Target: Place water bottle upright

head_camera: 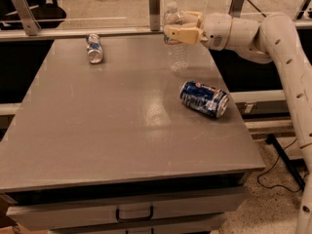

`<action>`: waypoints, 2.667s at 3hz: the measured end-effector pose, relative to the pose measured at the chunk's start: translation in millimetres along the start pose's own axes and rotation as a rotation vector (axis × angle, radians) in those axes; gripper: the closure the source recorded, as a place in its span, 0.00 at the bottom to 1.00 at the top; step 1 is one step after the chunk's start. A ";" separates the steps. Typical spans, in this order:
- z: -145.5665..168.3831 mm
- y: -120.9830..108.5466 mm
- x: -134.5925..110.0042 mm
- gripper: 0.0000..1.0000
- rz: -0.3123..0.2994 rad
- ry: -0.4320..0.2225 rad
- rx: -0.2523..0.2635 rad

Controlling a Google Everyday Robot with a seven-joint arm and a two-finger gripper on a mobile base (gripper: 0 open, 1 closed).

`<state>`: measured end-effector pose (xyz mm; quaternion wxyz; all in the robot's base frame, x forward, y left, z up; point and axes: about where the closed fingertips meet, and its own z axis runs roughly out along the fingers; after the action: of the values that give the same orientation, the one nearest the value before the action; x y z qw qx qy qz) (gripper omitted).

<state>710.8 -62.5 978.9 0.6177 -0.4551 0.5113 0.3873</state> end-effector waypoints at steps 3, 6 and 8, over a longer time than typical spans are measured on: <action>-14.3 2.4 17.5 0.59 0.058 -0.083 -0.056; -20.5 4.7 23.3 0.00 0.077 -0.089 -0.056; -39.7 10.6 -5.5 0.00 0.013 -0.032 -0.009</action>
Offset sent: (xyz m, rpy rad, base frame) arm -0.0026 -0.0253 -0.0246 0.1143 0.0455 0.0749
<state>688.8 -97.6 980.0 0.6211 -0.4483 0.5024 0.4011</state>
